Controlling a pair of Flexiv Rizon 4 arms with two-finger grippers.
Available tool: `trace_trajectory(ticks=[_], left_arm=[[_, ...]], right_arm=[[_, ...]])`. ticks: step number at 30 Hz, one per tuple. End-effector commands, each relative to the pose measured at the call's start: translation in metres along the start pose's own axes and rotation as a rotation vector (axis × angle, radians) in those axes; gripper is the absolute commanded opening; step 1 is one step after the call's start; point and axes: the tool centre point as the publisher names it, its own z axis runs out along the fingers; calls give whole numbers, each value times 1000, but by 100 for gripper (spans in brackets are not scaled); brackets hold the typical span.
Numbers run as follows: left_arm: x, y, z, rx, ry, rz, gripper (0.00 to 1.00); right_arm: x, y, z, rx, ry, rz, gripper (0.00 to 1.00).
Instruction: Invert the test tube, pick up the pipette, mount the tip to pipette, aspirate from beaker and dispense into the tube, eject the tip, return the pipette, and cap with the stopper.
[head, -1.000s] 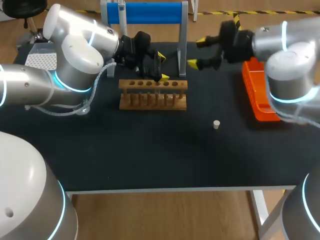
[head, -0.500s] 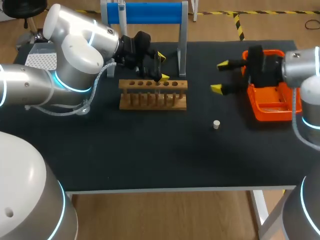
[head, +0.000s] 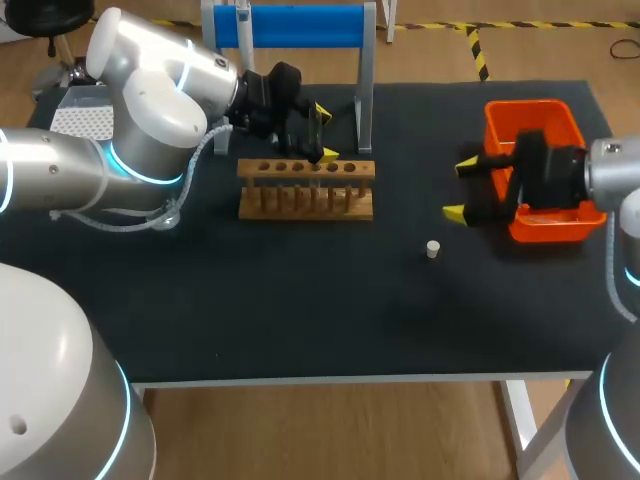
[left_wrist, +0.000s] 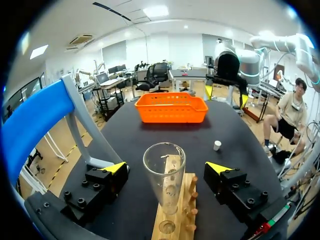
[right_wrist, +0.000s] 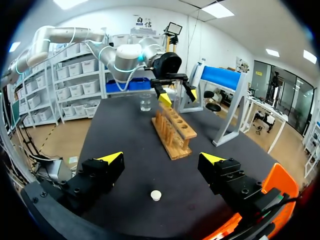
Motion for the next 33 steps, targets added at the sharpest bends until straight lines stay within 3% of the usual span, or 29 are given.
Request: trace_trajectory(ticks=[1, 15, 22, 33], left_arm=[[-1, 0, 0, -2, 3, 0, 100], [-1, 0, 0, -2, 3, 0, 100], [-1, 0, 0, -2, 3, 0, 100], [-1, 0, 0, -2, 3, 0, 100]], right_arm=[[2, -13, 7, -15, 5, 0, 100], [9, -48, 24, 27, 3, 36, 100], [15, -64, 33, 91, 8, 28, 100], [16, -77, 44, 113, -27, 60, 100]])
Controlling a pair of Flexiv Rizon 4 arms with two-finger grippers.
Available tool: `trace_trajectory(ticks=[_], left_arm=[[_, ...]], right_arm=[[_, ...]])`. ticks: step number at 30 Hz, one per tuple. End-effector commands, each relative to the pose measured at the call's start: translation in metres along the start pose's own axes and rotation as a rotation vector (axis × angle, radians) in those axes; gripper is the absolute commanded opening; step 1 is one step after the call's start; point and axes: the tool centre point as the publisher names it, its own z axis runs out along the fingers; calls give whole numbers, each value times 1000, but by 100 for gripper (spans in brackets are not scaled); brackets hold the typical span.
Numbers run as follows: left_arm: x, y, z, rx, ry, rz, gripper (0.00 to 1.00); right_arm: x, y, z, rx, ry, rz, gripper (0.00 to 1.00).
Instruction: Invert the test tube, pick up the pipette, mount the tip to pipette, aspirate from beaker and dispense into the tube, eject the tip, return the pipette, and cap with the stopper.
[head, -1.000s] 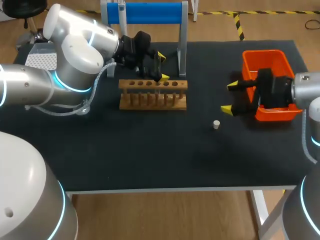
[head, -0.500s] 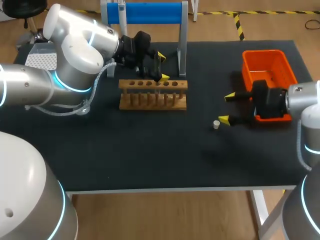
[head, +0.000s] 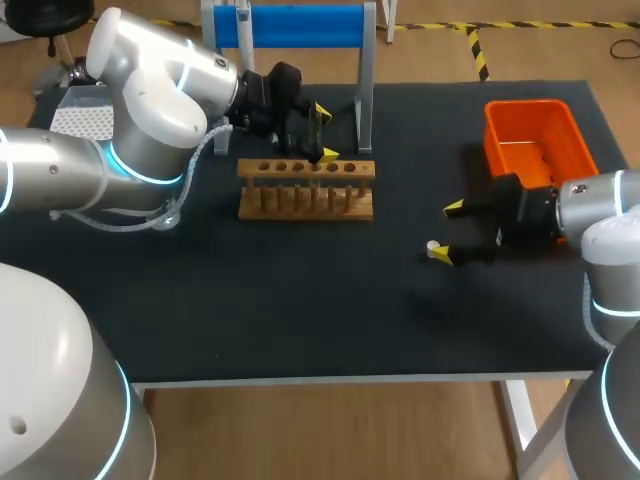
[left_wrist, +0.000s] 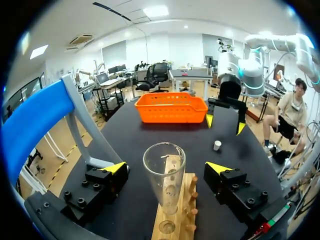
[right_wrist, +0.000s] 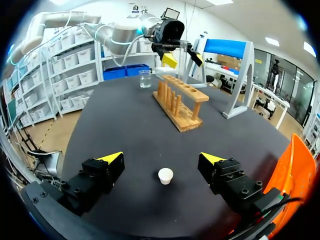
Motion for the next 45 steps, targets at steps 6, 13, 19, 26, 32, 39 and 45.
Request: trace_trajectory(ticks=[6, 13, 19, 26, 32, 39, 45], left_arm=[[-1, 0, 0, -2, 3, -1, 100], [-1, 0, 0, -2, 3, -1, 100], [-1, 0, 0, -2, 3, -1, 100], [-1, 0, 0, -2, 3, -1, 100], [-1, 0, 0, -2, 3, -1, 100], [-1, 0, 0, -2, 3, -1, 100], [-1, 0, 0, -2, 3, -1, 100]], right_arm=[[3, -9, 14, 6, -22, 27, 100], [2, -14, 18, 2, -44, 53, 100], [0, -16, 19, 2, -41, 65, 100], [0, -15, 19, 0, -41, 63, 100], [0, -15, 19, 0, -41, 63, 100], [0, -15, 19, 0, -41, 63, 100], [0, -15, 19, 0, -41, 63, 100]])
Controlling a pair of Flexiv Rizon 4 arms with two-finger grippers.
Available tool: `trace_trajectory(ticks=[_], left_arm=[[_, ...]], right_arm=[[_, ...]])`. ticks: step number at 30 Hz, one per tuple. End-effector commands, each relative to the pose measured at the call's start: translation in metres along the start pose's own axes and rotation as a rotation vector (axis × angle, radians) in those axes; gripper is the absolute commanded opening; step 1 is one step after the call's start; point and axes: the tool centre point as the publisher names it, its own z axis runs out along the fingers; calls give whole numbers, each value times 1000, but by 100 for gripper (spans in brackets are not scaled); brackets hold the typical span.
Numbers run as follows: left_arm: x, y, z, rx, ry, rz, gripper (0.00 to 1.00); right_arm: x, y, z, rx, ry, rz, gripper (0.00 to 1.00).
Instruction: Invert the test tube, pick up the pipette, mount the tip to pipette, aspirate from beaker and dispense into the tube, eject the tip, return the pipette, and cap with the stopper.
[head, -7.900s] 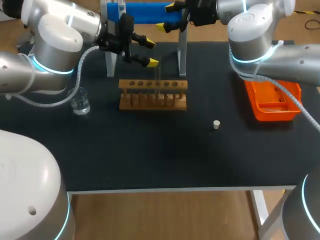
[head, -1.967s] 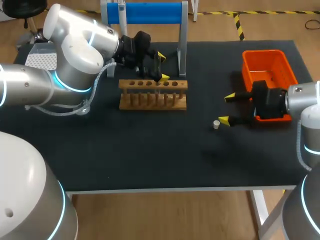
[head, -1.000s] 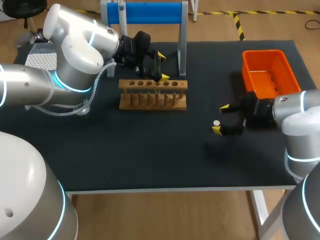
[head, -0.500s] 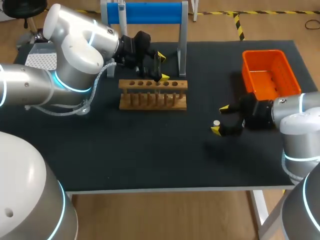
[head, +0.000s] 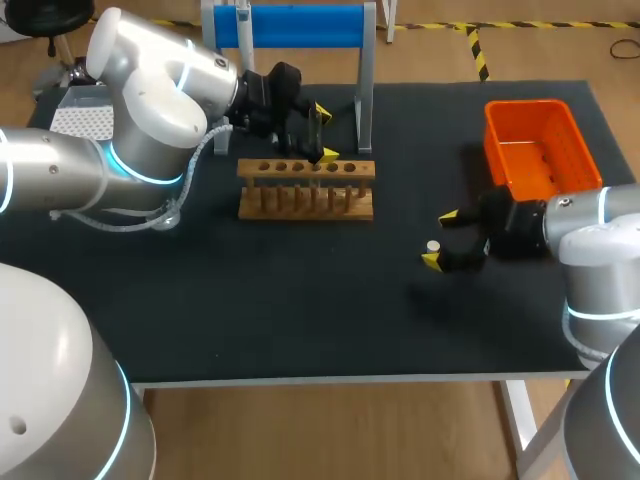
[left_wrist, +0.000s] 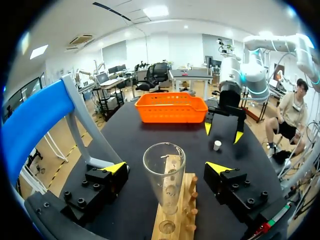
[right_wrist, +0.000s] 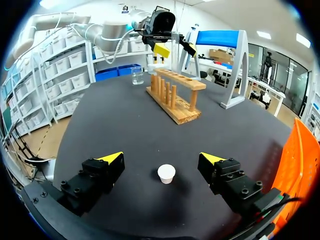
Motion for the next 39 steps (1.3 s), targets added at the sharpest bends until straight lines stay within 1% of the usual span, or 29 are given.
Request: trace_trajectory(ticks=[1, 22, 37, 39], left_arm=[[-1, 0, 0, -2, 3, 0, 100], [-1, 0, 0, -2, 3, 0, 100], [-1, 0, 0, -2, 3, 0, 100], [-1, 0, 0, -2, 3, 0, 100]], right_arm=[[0, 0, -1, 0, 1, 0, 100], [-5, -2, 1, -16, -14, 16, 100], [-1, -8, 4, -34, -12, 30, 100], [0, -9, 5, -33, -13, 30, 94]])
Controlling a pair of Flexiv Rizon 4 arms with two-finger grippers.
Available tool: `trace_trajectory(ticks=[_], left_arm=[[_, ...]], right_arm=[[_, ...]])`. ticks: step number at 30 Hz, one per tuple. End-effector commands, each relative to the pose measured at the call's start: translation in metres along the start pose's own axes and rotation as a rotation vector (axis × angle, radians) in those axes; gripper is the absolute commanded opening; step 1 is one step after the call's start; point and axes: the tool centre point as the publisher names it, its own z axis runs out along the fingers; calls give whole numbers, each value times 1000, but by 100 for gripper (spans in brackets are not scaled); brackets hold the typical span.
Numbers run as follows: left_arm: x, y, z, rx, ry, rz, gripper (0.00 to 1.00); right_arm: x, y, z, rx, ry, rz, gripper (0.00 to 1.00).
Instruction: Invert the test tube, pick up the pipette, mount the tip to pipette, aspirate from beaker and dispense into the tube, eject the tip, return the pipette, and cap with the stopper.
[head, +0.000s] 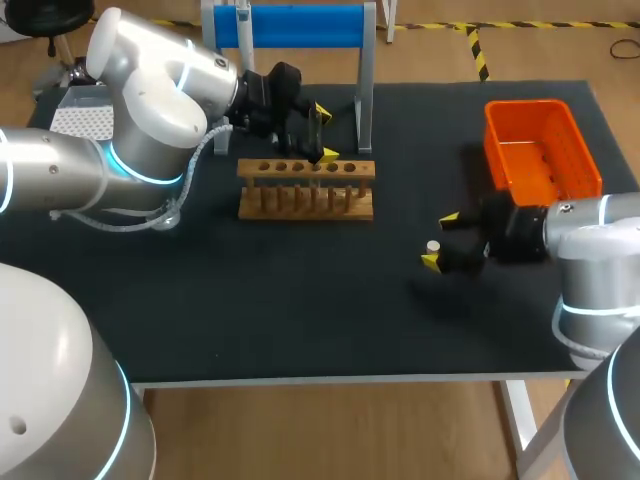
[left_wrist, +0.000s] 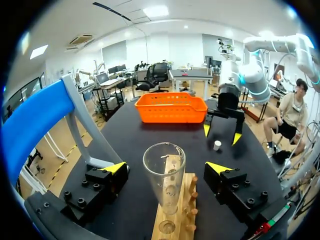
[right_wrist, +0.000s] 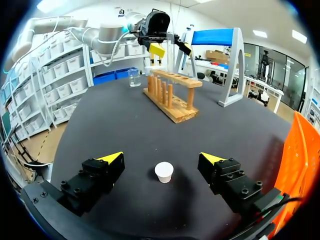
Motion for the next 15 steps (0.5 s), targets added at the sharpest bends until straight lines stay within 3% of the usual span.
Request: trace_trajectory(ticks=[1, 3, 4, 15], left_arm=[[-1, 0, 0, -2, 3, -1, 100], [-1, 0, 0, -2, 3, -1, 100], [-1, 0, 0, -2, 3, -1, 100], [-1, 0, 0, -2, 3, -1, 100]], right_arm=[[3, -3, 1, -3, -4, 0, 90], [4, -4, 1, -2, -3, -1, 53], [5, -5, 2, -1, -3, -2, 48], [7, -6, 4, 1, -10, 2, 49]])
